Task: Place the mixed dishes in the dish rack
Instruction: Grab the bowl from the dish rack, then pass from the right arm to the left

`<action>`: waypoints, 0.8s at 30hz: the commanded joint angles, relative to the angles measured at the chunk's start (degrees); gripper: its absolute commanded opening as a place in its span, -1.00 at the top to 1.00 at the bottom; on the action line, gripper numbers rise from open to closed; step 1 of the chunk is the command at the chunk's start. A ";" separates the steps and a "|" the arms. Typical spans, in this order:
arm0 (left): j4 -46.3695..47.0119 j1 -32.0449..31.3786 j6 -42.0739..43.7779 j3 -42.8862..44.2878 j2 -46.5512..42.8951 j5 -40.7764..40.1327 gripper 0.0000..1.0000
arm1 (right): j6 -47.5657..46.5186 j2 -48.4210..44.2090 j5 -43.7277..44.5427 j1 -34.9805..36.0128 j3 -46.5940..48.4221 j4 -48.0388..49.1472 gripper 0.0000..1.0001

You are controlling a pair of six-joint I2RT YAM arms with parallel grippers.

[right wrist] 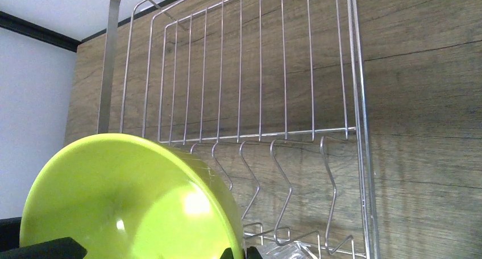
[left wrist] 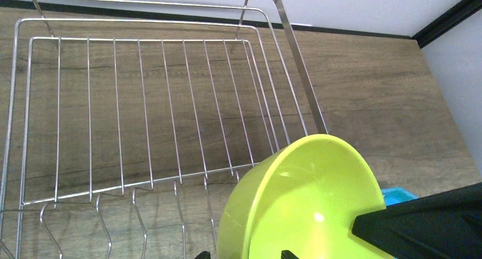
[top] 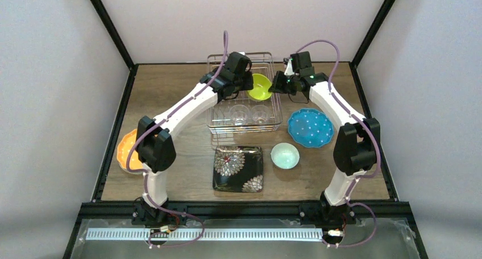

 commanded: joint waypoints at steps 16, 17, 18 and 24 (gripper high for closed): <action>-1.12 -1.18 0.15 -0.68 -1.24 0.49 0.94 | 0.89 -3.62 -2.65 0.58 -1.65 2.09 0.99; -1.28 -1.21 0.13 -0.66 -1.29 0.19 0.94 | 0.80 -3.73 -2.67 0.58 -1.73 2.06 0.99; -1.44 -1.33 0.11 -0.70 -1.36 -0.22 0.94 | 0.65 -3.82 -2.67 0.62 -1.73 1.89 0.99; -2.10 -2.00 0.03 -0.66 -2.18 -3.69 0.94 | -0.09 -4.28 -2.27 0.62 -2.18 1.19 0.64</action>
